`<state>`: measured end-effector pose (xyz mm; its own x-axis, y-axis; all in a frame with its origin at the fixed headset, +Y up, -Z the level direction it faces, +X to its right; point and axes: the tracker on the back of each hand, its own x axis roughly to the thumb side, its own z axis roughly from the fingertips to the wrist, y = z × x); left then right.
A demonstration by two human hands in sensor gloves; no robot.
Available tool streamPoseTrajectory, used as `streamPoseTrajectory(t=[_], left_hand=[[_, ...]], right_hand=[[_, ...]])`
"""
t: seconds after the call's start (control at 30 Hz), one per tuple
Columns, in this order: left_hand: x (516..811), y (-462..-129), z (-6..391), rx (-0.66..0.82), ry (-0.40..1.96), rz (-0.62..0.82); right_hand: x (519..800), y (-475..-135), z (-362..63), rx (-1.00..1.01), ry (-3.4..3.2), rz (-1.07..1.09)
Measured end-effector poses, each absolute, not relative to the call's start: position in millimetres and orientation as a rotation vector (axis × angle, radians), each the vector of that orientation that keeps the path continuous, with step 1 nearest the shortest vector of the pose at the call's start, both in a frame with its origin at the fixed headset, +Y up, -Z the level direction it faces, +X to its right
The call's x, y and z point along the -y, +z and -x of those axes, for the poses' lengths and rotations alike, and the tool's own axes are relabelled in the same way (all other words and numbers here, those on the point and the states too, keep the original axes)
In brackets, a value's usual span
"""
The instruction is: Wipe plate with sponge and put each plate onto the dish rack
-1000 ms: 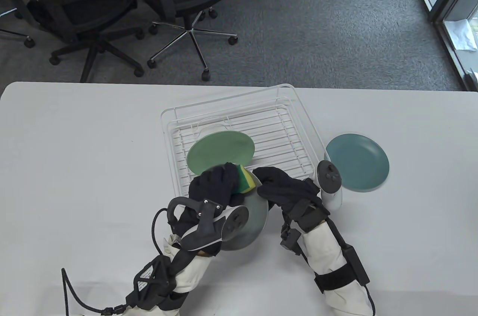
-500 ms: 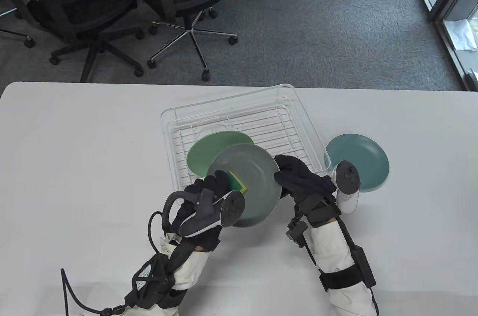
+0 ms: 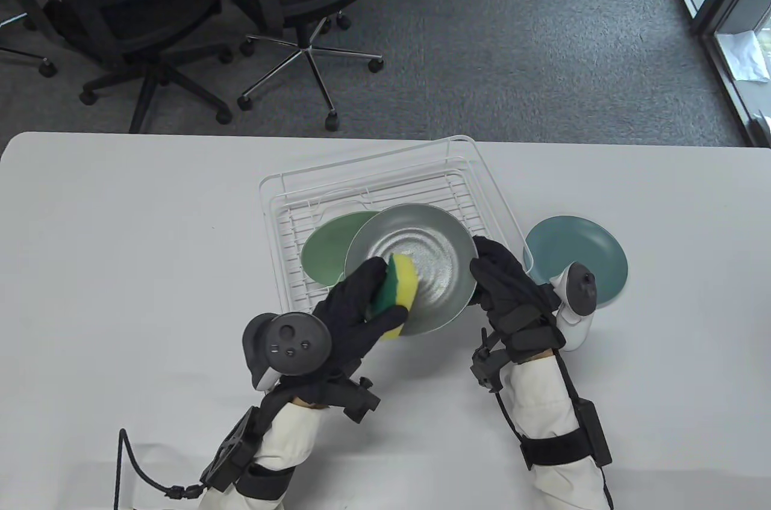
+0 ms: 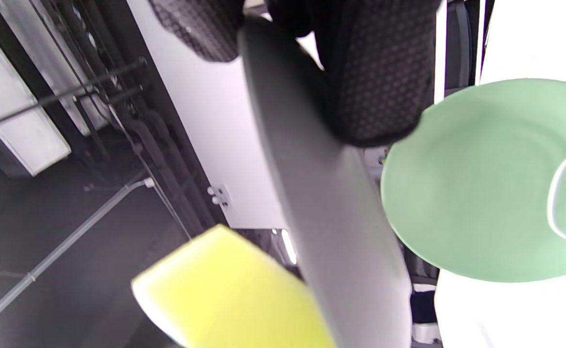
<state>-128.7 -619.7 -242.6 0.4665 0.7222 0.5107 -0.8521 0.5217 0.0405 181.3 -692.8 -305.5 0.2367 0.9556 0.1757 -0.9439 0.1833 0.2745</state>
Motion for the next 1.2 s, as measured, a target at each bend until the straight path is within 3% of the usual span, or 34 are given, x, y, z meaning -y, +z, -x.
streamPoseTrajectory(t=[0.23,0.47,0.63,0.87,1.2], left_hand=[[630,-258,165,0.272,1.078,-0.365],[644,-267,159,0.284,1.226,-0.231],[644,-265,163,0.269,1.309,-0.239],[633,-257,161,0.338,1.397,-0.247],[634,-239,104,0.528,1.270,-0.121]], right_hand=[[688,-302,-187,0.020,1.252,-0.339],[686,-299,-177,0.005,1.149,-0.371],[692,-302,-170,-0.040,1.157,-0.370],[701,-306,-159,-0.067,1.571,-0.331],[717,-303,-130,-0.188,1.598,-0.291]])
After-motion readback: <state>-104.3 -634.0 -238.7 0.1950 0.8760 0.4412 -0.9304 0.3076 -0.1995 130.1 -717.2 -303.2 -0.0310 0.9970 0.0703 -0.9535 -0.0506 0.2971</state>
